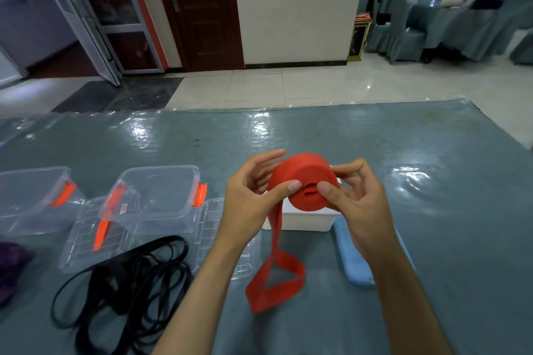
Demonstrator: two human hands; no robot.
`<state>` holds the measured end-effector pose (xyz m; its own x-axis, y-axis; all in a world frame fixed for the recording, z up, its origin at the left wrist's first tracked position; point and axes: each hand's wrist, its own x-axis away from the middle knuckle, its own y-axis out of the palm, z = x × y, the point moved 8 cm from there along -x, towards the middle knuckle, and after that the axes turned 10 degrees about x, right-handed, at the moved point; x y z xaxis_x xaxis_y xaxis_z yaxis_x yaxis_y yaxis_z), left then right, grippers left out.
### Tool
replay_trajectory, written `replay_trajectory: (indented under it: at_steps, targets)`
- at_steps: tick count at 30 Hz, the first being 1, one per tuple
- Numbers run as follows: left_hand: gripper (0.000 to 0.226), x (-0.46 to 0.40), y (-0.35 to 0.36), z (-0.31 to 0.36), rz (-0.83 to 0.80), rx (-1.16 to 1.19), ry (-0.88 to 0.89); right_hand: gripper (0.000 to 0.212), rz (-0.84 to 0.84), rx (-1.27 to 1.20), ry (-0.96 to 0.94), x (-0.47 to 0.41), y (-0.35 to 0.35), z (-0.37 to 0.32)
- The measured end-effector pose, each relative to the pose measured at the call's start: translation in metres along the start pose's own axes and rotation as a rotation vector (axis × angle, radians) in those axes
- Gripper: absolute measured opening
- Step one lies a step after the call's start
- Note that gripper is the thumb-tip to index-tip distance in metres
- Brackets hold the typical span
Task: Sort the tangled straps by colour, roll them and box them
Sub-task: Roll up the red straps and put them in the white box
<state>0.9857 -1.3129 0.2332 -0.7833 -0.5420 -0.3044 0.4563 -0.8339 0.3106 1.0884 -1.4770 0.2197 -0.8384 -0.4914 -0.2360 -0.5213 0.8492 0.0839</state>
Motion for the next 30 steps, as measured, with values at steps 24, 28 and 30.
replay_trajectory:
  at_steps: [24, 28, 30]
  targets:
    - [0.051, -0.018, -0.007, 0.026, -0.089, -0.107, -0.075, 0.061, -0.013, -0.140, -0.029, -0.017, 0.014, -0.035]
    - [0.046, -0.019, -0.010, 0.026, -0.075, -0.174, -0.075, 0.059, -0.057, -0.181, 0.056, -0.013, 0.017, -0.024]
    - [0.042, -0.016, -0.007, 0.026, -0.115, -0.245, -0.063, 0.062, -0.022, -0.123, 0.055, -0.013, 0.013, -0.024]
